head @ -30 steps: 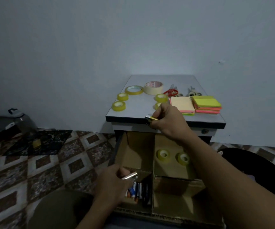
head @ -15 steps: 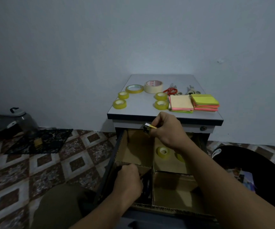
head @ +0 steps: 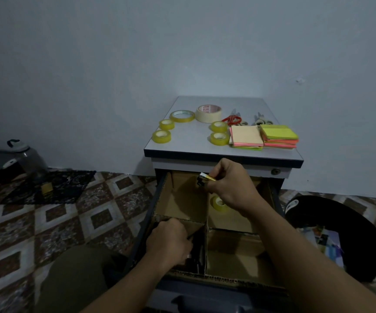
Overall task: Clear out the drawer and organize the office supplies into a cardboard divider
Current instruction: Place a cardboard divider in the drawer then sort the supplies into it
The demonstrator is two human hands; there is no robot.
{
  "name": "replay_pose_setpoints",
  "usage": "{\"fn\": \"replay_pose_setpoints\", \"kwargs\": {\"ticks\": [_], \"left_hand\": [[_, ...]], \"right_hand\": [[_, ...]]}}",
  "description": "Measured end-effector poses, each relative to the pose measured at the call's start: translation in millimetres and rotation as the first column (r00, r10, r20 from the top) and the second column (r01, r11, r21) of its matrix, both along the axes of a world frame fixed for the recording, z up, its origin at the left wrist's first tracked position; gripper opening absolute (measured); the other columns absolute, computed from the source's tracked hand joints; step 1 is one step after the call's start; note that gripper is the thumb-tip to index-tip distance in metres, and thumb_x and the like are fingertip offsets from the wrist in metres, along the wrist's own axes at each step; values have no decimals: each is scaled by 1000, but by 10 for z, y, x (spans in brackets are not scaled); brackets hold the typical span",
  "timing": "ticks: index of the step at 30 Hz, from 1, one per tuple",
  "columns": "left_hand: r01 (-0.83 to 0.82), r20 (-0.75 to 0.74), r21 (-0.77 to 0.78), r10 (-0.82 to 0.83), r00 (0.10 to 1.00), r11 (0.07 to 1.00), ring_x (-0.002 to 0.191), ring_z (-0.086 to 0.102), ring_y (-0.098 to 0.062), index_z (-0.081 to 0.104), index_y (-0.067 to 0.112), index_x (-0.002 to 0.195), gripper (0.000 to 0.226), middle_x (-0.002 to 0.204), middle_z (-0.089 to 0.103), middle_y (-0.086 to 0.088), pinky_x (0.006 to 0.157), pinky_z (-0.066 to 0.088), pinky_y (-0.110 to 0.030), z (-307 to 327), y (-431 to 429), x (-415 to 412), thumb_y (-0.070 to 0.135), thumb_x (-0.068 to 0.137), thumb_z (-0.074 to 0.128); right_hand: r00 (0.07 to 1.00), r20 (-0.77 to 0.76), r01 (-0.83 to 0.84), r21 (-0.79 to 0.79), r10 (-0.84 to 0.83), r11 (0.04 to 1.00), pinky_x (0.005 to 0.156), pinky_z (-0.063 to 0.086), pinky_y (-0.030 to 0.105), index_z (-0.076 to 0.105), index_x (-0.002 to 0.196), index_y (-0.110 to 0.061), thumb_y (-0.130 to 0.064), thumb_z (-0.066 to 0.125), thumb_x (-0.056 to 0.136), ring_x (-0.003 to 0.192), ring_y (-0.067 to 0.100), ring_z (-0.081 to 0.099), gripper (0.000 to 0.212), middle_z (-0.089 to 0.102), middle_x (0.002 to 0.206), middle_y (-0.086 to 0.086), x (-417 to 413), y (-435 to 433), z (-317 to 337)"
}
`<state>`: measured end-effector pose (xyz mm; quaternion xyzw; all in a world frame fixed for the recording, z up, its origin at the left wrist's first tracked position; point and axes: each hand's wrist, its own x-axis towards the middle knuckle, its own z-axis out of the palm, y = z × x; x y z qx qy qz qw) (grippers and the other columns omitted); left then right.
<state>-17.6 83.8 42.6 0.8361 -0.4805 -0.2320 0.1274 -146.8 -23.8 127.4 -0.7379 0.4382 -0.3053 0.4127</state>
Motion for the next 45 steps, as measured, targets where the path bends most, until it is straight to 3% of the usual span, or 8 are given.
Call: {"fn": "replay_pose_setpoints", "kwargs": {"ticks": [5, 10, 14, 18, 29, 38, 41, 45], "left_hand": [[140, -216, -54, -148, 965, 989, 85, 67, -12, 71, 16, 115, 33, 108, 71, -2, 72, 58, -25, -25, 98, 190, 10, 86, 57], [81, -251, -152, -118, 961, 985, 50, 55, -2, 71, 21, 96, 23, 81, 71, -3, 45, 42, -17, 125, 155, 303, 6, 97, 53], [-33, -181, -324, -28, 983, 945, 71, 65, -6, 72, 26, 86, 26, 83, 70, 8, 63, 53, -22, 344, 207, 446, 8, 96, 54], [-106, -134, -437, 52, 990, 893, 79, 63, -4, 69, 31, 81, 29, 84, 68, 13, 65, 48, -24, 465, 199, 687, 9, 94, 54], [-251, -207, -469, 170, 963, 847, 74, 61, -2, 71, 30, 79, 29, 81, 68, 14, 57, 41, -21, 323, 161, 887, 8, 90, 56], [-296, -282, -474, 176, 943, 829, 54, 56, -3, 71, 30, 77, 30, 71, 67, 11, 49, 38, -21, 278, 174, 885, 7, 91, 57], [-295, -291, -463, 171, 941, 836, 48, 51, -1, 71, 30, 78, 30, 64, 62, 11, 46, 35, -20, 261, 173, 885, 7, 91, 57], [-301, -293, -456, 178, 939, 838, 46, 55, 0, 72, 31, 78, 30, 67, 66, 10, 45, 38, -17, 263, 172, 888, 8, 91, 57]], "right_hand": [[1000, -2, 4, -1, -4, 1000, 63, 49, 27, 59, 90, -16, -4, 73, 82, 80, 17, 64, 21, 66, 93, 4, 8, 23, -32], [1000, 7, 7, 11, -7, 1000, 65, 52, 30, 59, 90, -15, -3, 73, 81, 81, 18, 65, 20, 66, 92, 4, -3, 72, -32], [999, 34, 26, 88, -29, 996, 76, 60, 40, 59, 90, -13, -1, 72, 81, 87, 21, 67, 20, 65, 94, 6, -10, 149, -35], [998, 34, 45, 230, -54, 972, 77, 61, 43, 59, 92, -11, -1, 71, 82, 89, 23, 68, 19, 66, 96, 8, 32, 345, -140], [985, -93, 175, 562, -148, 808, 67, 62, 48, 62, 79, -8, 3, 68, 82, 70, 31, 74, 13, 71, 81, 16, 537, 912, -628], [914, 62, 175, 831, -401, 528, 67, 62, 44, 67, 86, 3, 12, 56, 87, 75, 34, 69, 15, 68, 86, 21, 839, 837, -854], [927, 71, 156, 820, -368, 551, 57, 57, 37, 67, 80, 8, 15, 59, 81, 69, 35, 64, 10, 68, 82, 22, 833, 828, -859], [987, -92, 157, 706, -130, 690, 63, 53, 33, 62, 71, 2, 5, 61, 87, 79, 29, 61, 16, 61, 72, 14, 796, 849, -833]]}}
